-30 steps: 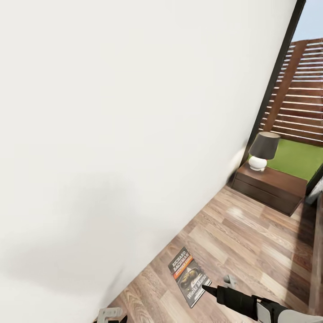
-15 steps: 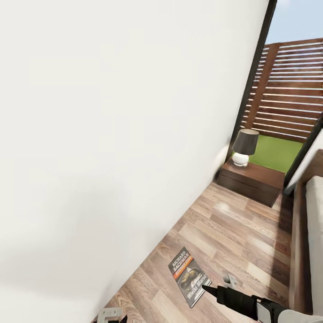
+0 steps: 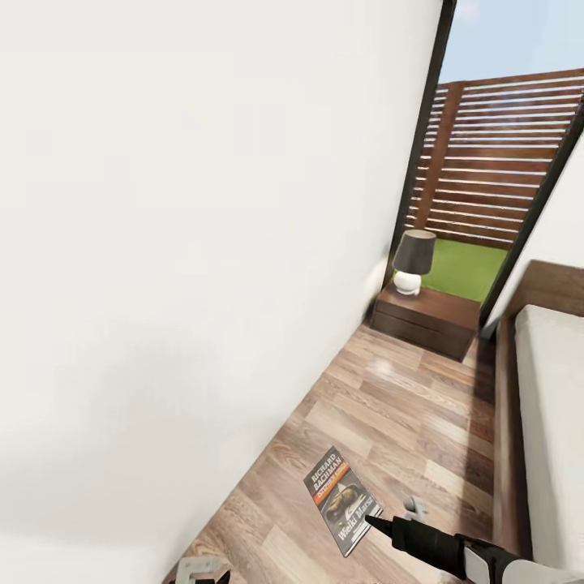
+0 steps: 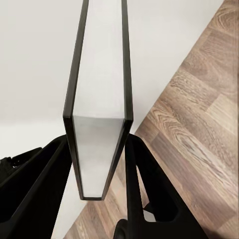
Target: In the bedroom, move the book from the bed onto either nightstand, and place the two sandals side by side next to the bed.
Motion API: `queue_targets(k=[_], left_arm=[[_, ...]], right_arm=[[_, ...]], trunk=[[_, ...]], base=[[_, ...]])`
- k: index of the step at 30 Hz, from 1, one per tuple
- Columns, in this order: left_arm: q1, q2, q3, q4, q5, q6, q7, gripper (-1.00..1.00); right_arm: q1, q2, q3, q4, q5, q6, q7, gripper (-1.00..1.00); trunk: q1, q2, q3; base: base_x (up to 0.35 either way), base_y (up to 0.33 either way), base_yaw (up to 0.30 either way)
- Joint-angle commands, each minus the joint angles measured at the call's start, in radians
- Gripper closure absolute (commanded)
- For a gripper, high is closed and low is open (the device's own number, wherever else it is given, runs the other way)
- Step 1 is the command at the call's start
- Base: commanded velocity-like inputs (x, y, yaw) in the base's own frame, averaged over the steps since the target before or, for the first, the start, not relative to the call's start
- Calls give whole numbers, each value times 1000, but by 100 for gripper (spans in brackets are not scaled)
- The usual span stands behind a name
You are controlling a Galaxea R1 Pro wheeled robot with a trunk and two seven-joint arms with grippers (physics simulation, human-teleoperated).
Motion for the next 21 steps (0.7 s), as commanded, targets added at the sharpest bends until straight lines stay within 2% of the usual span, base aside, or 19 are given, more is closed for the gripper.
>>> queue_targets(k=[1,17,21], left_arm=[[-1,0,8,1,-6,-3,-4,-100],[-1,0,8,1,-6,-3,-4,-100],[0,0,8,1,-6,-2,-4,-100]], right_arm=[[-2,0,3,3,-10,2,5,100],[-2,0,3,3,-10,2,5,100],[-2,0,3,3,-11,2,5,100]], trunk=[[0,-2,-2],[0,-2,-2],[0,-2,-2]], base=[[0,0,-207],[0,0,-207],[6,0,-96]])
